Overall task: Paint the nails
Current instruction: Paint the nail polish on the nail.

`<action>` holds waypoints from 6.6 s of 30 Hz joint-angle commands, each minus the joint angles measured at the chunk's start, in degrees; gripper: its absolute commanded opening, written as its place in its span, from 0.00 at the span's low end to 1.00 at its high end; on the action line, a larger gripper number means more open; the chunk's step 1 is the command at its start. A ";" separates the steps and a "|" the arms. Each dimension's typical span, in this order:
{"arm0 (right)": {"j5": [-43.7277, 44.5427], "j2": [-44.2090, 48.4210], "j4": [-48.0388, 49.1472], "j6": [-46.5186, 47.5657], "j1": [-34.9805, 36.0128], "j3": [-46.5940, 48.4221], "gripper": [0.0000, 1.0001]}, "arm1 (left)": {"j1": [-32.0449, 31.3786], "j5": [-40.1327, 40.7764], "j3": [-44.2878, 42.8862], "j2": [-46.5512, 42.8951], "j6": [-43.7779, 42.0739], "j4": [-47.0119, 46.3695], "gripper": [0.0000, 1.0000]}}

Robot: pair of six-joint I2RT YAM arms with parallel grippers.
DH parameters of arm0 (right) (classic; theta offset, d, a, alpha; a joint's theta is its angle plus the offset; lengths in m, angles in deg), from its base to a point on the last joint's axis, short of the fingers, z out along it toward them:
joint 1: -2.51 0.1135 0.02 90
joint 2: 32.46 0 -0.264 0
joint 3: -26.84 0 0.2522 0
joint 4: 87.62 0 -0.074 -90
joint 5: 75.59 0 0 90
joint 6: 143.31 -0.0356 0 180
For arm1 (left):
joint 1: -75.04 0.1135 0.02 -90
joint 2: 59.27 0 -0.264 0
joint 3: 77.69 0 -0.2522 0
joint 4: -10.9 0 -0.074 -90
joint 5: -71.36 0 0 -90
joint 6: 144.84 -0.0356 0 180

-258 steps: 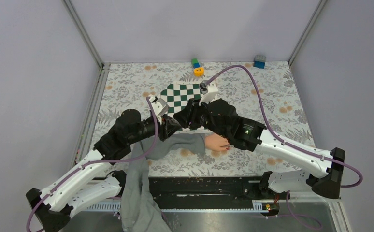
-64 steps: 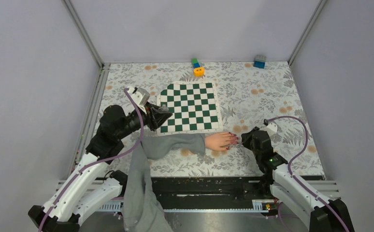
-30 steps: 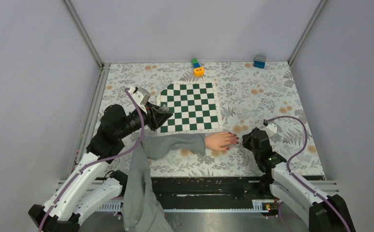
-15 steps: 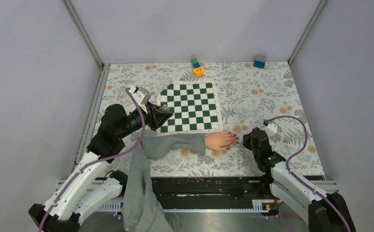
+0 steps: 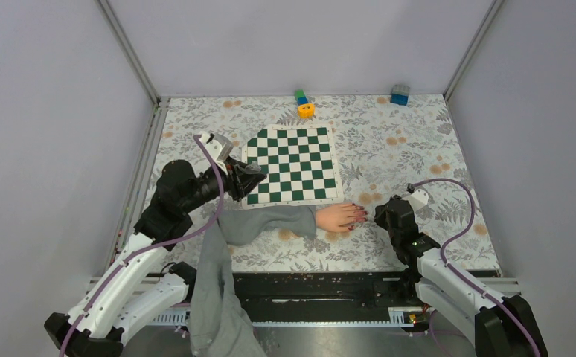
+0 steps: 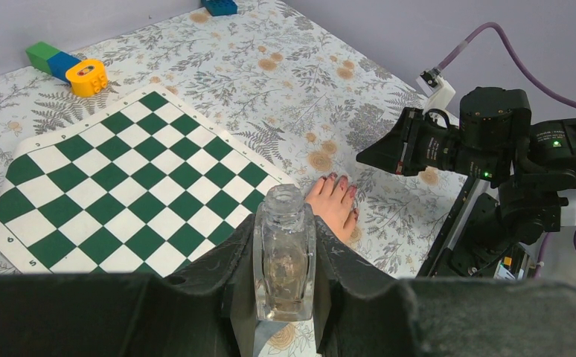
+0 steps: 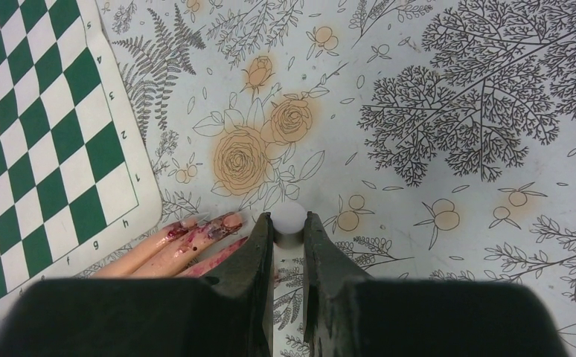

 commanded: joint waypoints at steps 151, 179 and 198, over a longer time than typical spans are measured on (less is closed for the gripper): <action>1.90 9.21 -2.03 -1.42 -0.35 -1.88 0.00 | 0.19 -0.70 -1.24 -0.82 0.60 -3.03 0.00; -3.70 15.79 2.79 2.03 -0.33 -5.54 0.00 | 0.20 -0.53 -1.35 -0.92 0.51 -2.91 0.00; -4.62 12.46 3.66 2.30 -0.38 -4.51 0.00 | 0.19 -0.51 -1.31 -0.66 0.51 -2.80 0.00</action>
